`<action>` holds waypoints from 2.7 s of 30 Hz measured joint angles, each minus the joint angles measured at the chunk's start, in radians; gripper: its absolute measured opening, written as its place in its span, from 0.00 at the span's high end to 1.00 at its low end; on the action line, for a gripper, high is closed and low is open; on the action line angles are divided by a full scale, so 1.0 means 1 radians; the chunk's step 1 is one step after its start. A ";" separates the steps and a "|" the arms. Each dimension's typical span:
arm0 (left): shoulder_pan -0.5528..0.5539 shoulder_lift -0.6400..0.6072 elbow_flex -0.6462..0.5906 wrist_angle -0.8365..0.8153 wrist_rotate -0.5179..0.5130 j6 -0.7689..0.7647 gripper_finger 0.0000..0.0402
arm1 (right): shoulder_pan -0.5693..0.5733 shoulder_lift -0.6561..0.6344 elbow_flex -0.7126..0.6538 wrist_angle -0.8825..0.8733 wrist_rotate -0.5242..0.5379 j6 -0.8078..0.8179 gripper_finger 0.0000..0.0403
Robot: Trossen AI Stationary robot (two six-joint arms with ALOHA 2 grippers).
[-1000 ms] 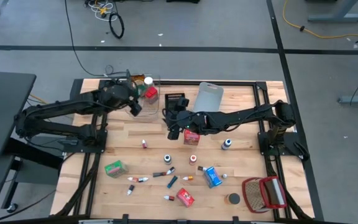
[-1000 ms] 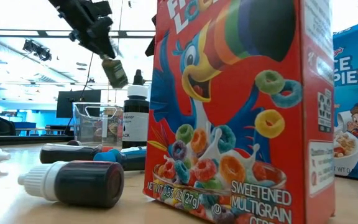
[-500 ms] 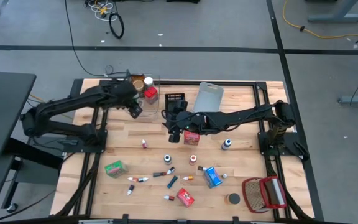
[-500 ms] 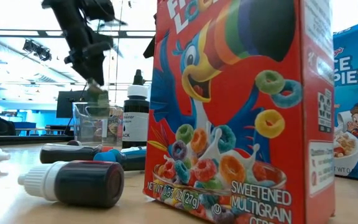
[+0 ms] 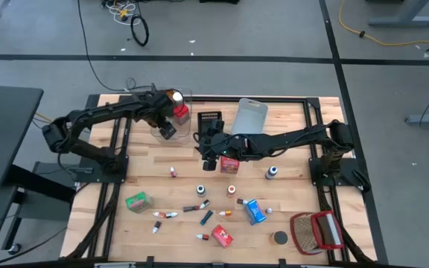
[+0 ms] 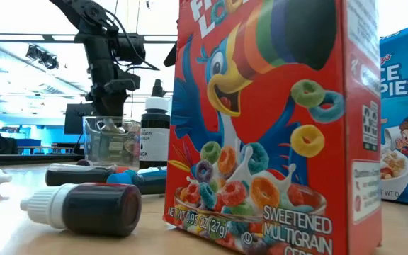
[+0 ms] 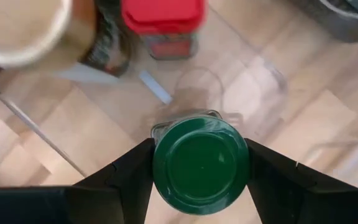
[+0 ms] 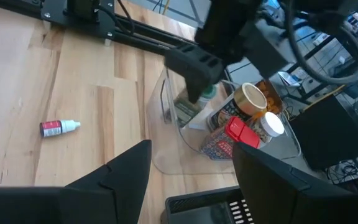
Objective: Pick & Place Kitchen Items
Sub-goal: Put the green spice bottle into the transparent bin, then put the black seasoning bottle into the transparent bin
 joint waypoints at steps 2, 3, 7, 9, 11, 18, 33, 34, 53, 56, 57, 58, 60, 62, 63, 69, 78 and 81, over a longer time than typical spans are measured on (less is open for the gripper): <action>0.021 0.025 0.002 0.009 0.000 0.036 0.43 | 0.000 0.000 0.000 0.000 -0.014 -0.002 0.42; 0.029 0.036 0.002 0.017 -0.002 0.044 0.42 | 0.000 0.000 0.000 0.000 -0.023 -0.005 0.42; 0.052 0.060 -0.009 0.055 -0.008 0.056 0.41 | 0.000 0.000 0.000 0.002 -0.052 -0.016 0.42; 0.052 0.056 -0.007 0.079 -0.008 0.056 0.40 | 0.000 0.000 0.000 0.000 -0.052 -0.023 0.42; 0.052 0.054 -0.003 0.094 -0.010 0.073 0.39 | 0.000 0.000 0.000 0.001 -0.052 -0.024 0.42; 0.051 0.055 -0.006 0.083 -0.072 0.131 0.35 | -0.001 0.000 0.000 0.001 -0.052 -0.024 0.42; 0.050 0.054 -0.006 0.123 -0.312 0.163 0.33 | -0.001 0.000 0.000 0.002 -0.051 -0.024 0.42; 0.050 0.054 -0.006 0.129 -0.308 0.147 0.33 | -0.001 0.000 0.000 0.002 -0.051 -0.024 0.42; 0.025 -0.196 -0.005 0.200 -0.340 0.114 0.33 | -0.001 0.000 0.000 0.047 -0.049 -0.071 0.42; -0.004 -0.298 -0.004 0.210 -0.312 0.088 0.33 | -0.002 0.001 0.000 0.125 -0.049 -0.125 0.42; -0.013 -0.333 -0.004 0.212 -0.288 0.088 0.33 | -0.002 0.001 0.000 0.154 -0.050 -0.112 0.42; -0.023 -0.363 -0.004 0.215 -0.264 0.089 0.33 | -0.002 0.001 0.000 0.178 -0.051 -0.081 0.42; -0.046 -0.417 -0.004 0.219 -0.208 0.098 0.33 | -0.002 0.001 0.000 0.210 -0.067 -0.045 0.42; -0.067 -0.463 -0.014 0.231 -0.159 0.116 0.33 | -0.002 0.001 0.000 0.218 -0.061 0.027 0.42; -0.077 -0.484 -0.027 0.250 -0.139 0.124 0.33 | -0.002 0.001 0.000 0.213 -0.060 0.062 0.42; -0.128 -0.587 -0.159 0.381 -0.054 0.102 0.33 | 0.041 -0.058 -0.001 0.045 -0.089 0.203 0.42; -0.143 -0.620 -0.279 0.503 -0.026 0.096 0.33 | 0.135 -0.246 0.000 -0.310 -0.082 0.442 0.42; -0.143 -0.616 -0.280 0.505 -0.027 0.096 0.34 | 0.162 -0.278 0.000 -0.460 -0.252 0.531 0.42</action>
